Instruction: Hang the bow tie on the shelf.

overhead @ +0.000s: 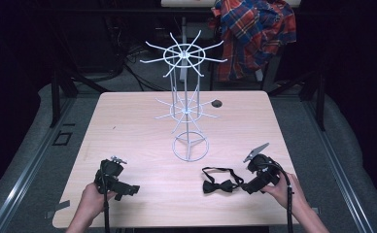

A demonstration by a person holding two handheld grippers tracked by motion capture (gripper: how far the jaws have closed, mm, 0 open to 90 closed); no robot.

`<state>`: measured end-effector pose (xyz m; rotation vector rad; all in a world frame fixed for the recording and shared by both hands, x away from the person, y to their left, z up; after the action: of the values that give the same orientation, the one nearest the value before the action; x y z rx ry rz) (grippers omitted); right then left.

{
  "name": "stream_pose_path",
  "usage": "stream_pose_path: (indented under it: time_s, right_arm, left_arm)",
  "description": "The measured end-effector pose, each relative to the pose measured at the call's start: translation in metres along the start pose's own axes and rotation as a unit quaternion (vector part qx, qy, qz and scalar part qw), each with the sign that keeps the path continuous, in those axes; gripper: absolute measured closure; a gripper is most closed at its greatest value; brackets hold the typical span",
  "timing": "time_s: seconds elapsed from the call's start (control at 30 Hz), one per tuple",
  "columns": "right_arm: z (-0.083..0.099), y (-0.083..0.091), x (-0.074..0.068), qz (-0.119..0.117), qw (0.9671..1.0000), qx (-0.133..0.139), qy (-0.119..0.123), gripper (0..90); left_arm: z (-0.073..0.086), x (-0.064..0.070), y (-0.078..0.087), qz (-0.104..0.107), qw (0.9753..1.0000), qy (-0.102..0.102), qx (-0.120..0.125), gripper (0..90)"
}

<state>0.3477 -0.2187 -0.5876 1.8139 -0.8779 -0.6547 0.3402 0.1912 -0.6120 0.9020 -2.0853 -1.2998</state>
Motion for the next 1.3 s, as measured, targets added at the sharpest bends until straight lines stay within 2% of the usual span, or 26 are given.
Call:
stream_pose_path:
  time_s: [0.17,0.53,0.7,0.93,0.97,1.03,1.1,1.13,1.3]
  right_arm:
    - [-0.015,-0.005,-0.006,0.003,0.9998,-0.004,0.019,12.7]
    - [-0.037,-0.013,-0.012,0.001,0.9997,0.003,0.025,13.8]
    - [-0.048,-0.023,-0.017,0.001,0.9992,-0.012,0.038,13.2]
    - [-0.065,-0.032,-0.024,0.002,0.9988,-0.008,0.049,14.7]
    - [-0.067,-0.034,-0.026,-0.002,0.9988,-0.008,0.048,16.6]
    - [-0.069,-0.036,-0.027,0.004,0.9984,-0.012,0.055,20.5]
    - [-0.072,-0.041,-0.029,0.003,0.9983,-0.014,0.057,28.1]
    - [-0.072,-0.041,-0.029,0.003,0.9983,-0.014,0.057,28.1]
    - [-0.076,-0.046,-0.033,0.007,0.9978,-0.018,0.064,43.2]
  left_arm:
    - [0.000,-0.001,0.000,-0.002,1.0000,0.002,0.002,0.1]
    - [0.000,0.000,-0.001,0.000,1.0000,0.005,0.002,0.0]
    - [0.001,-0.001,-0.001,0.001,1.0000,0.003,0.001,0.0]
    - [0.001,-0.001,0.000,0.003,1.0000,0.003,0.002,0.0]
    - [0.001,0.000,0.000,0.003,1.0000,0.002,0.002,0.0]
    - [0.000,0.000,-0.001,0.003,1.0000,0.004,0.003,0.0]
    - [0.000,0.000,-0.001,0.003,1.0000,0.002,0.003,0.0]
    - [0.000,0.000,-0.001,0.003,1.0000,0.003,0.003,0.0]
    - [0.000,0.000,-0.001,0.003,1.0000,0.004,0.003,0.0]
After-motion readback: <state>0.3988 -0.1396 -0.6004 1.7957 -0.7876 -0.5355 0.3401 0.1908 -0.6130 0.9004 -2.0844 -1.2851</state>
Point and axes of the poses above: each handheld gripper's, and its own axes: y roughly backward along the jaws, z roughly out of its underside, x roughly to its right, the point moved 9 cm from there along -y, roughly forward along the jaws, and after that the axes turned 11 degrees about -y, right-handed, at the moved point
